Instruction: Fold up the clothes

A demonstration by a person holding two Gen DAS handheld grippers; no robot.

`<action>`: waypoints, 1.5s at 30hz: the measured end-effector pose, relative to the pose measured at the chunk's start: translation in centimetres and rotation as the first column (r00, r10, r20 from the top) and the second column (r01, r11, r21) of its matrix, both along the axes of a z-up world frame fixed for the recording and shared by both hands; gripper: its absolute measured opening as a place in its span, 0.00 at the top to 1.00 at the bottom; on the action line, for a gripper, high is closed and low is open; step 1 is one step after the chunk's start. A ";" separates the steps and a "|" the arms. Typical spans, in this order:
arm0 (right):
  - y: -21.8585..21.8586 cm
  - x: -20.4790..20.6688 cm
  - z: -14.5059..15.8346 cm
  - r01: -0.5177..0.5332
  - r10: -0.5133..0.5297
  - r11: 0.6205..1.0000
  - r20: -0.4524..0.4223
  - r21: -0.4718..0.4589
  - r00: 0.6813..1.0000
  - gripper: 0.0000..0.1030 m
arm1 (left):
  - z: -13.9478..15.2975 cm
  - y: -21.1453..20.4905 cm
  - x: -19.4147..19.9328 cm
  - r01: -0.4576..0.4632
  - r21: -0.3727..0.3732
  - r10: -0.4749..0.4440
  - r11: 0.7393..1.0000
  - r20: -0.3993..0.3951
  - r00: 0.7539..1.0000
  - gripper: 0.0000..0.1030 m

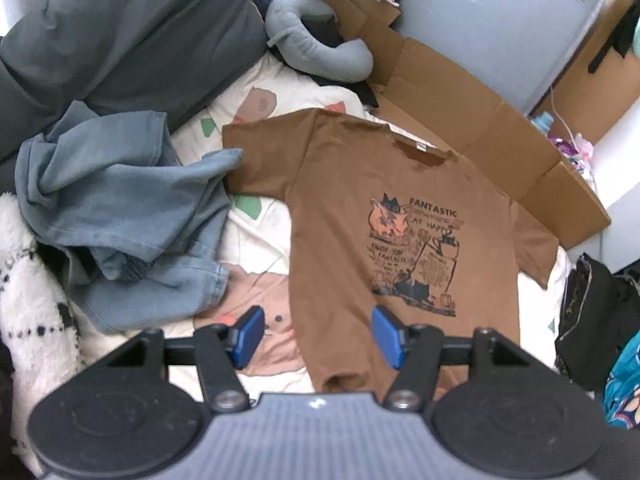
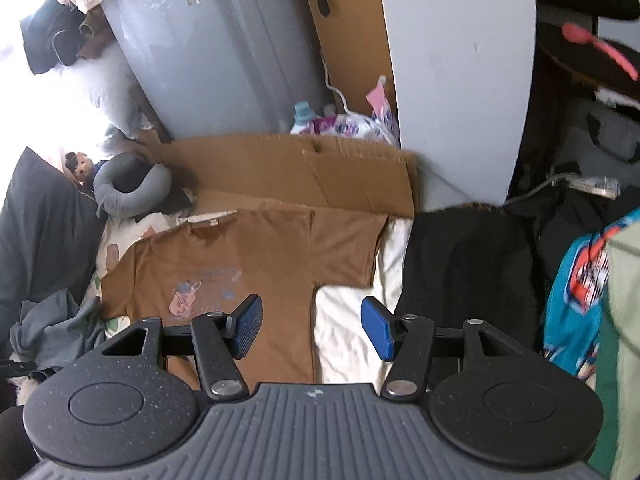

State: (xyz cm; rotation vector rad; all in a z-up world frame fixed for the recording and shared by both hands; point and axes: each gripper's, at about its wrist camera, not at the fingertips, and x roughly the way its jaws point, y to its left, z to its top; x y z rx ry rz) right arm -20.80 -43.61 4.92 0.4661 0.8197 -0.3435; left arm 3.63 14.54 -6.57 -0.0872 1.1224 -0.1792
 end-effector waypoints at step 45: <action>6.3 2.7 -35.4 0.127 -0.014 0.937 -0.329 0.325 0.944 0.44 | -24.4 0.1 -4.3 -0.050 -0.063 0.041 0.997 -0.148 0.988 0.41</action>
